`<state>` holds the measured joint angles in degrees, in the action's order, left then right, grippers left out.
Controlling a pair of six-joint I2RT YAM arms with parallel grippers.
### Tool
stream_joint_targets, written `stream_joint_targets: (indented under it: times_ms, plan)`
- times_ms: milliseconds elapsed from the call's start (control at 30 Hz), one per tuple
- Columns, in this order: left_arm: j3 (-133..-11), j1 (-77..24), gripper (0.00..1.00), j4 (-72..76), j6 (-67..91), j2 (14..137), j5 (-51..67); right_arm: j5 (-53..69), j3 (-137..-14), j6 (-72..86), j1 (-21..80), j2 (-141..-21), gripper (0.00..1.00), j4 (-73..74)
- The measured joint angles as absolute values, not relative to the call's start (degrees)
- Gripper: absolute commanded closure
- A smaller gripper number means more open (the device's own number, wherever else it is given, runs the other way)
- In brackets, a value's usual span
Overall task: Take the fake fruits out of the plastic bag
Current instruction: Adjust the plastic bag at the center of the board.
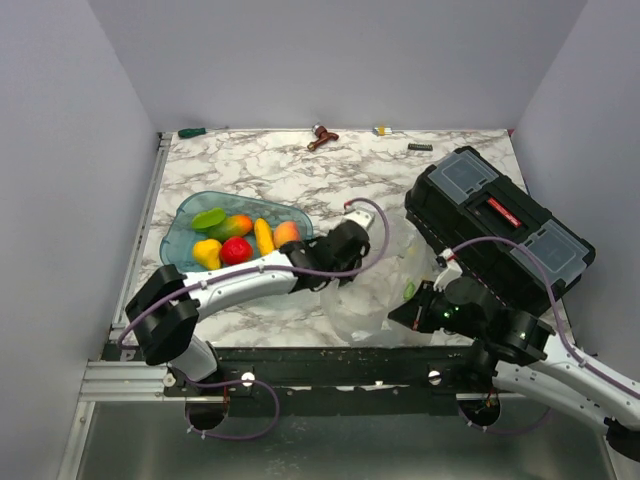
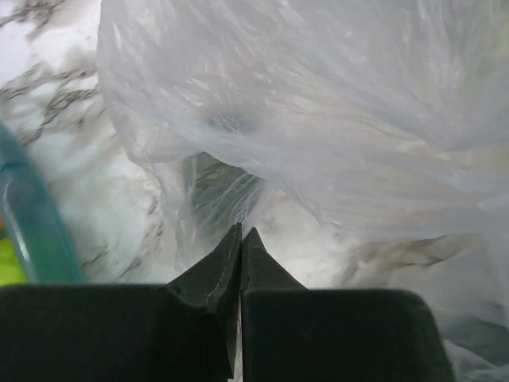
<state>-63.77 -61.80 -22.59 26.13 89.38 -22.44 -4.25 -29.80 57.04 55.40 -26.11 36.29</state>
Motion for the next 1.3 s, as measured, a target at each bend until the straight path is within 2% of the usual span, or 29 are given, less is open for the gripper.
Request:
stream_joint_targets:
  times_ms: [267,367,567,633,700,767,833,1067,1167,1233,1300]
  plan:
    - [-55.27,-38.89,1.0,0.86,37.52,89.01,12.67,-4.27,-23.73,59.13,55.4,-33.39,0.99,32.21]
    - [-55.59,-34.3,1.0,2.42,40.07,90.59,15.38,-4.36,-21.21,61.19,55.4,-34.59,0.99,31.29]
    - [-59.33,-37.28,1.0,-2.96,36.91,91.26,12.36,-5.06,-18.83,62.98,55.4,-34.7,0.99,27.97]
    - [-59.33,-38.33,0.88,-4.49,35.46,91.26,12.19,-4.69,-18.06,62.98,55.4,-36.56,0.99,25.19]
    - [-59.33,-38.65,0.69,-6.48,33.89,91.05,11.97,-4.16,-17.74,62.89,55.4,-39.35,0.99,22.81]
    - [-59.33,-38.79,0.57,-8.93,32.8,90.32,11.42,-3.81,-17.74,62.52,55.4,-42.28,0.99,20.84]
    - [-59.33,-39.07,0.5,-12.12,31.48,87.79,10.79,-3.73,-18.0,61.95,55.4,-44.18,0.99,19.94]
    - [-59.59,-44.6,0.39,-18.39,28.8,73.21,7.49,-3.73,-21.3,60.34,55.4,-45.52,0.99,17.1]
    - [-58.72,-49.01,0.4,-19.09,28.58,68.07,5.3,-3.73,-21.76,59.92,55.4,-46.3,0.99,15.97]
    - [-57.67,-52.18,0.48,-19.42,28.47,65.67,3.46,-3.7,-21.8,59.83,55.4,-46.72,0.99,15.92]
    - [-56.73,-54.76,0.6,-19.38,28.4,64.84,2.5,-3.7,-21.8,59.66,55.4,-46.76,0.99,15.92]
